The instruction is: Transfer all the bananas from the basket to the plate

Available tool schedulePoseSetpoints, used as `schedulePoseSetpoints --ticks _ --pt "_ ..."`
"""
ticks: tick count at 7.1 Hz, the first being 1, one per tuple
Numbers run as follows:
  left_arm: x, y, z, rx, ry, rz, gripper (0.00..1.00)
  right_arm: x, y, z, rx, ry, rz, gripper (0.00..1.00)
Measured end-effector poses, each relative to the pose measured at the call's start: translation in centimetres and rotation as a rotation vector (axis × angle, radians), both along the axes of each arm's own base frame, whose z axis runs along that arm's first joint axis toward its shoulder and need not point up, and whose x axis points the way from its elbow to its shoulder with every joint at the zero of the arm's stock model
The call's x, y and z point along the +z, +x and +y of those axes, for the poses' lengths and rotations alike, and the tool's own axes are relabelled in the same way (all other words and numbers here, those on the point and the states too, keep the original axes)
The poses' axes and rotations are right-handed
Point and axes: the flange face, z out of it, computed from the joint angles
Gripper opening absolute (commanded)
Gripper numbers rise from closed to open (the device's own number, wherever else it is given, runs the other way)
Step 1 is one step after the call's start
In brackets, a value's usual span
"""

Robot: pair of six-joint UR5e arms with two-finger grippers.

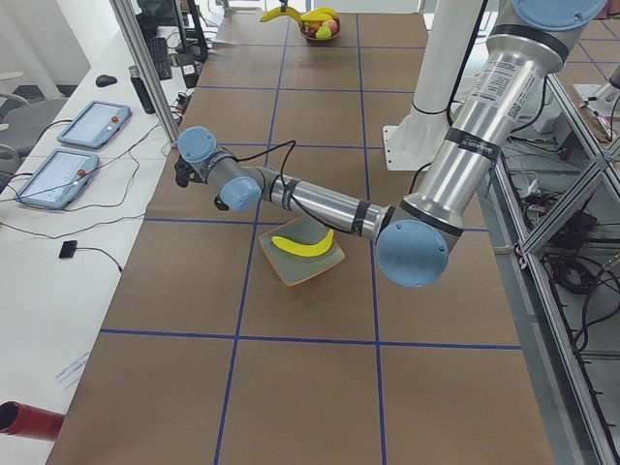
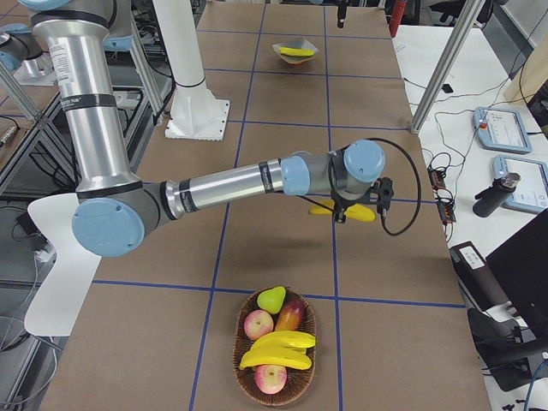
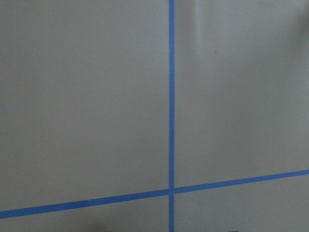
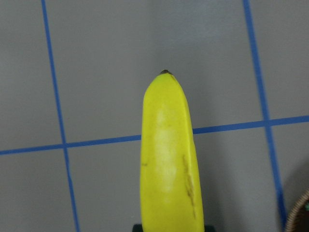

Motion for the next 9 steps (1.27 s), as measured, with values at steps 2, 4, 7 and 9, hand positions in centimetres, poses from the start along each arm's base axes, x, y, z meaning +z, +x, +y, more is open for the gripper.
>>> schedulePoseSetpoints --ticks 2,4,7,9 --pt "-6.7 4.0 -0.2 0.004 -0.043 0.039 0.93 -10.5 -14.2 -0.4 0.051 -0.01 -0.025 0.0" --pt "-12.9 9.1 -0.5 0.008 -0.025 0.053 0.93 -18.6 -23.9 1.5 0.097 -0.041 -0.072 0.0" --pt "-20.7 18.1 1.7 -0.031 -0.044 0.149 0.93 -24.3 -27.6 4.6 0.108 -0.061 -0.136 0.0" --pt "-23.8 22.8 5.0 -0.068 -0.151 0.262 0.93 -26.4 -28.7 7.0 0.098 -0.075 -0.182 0.0"
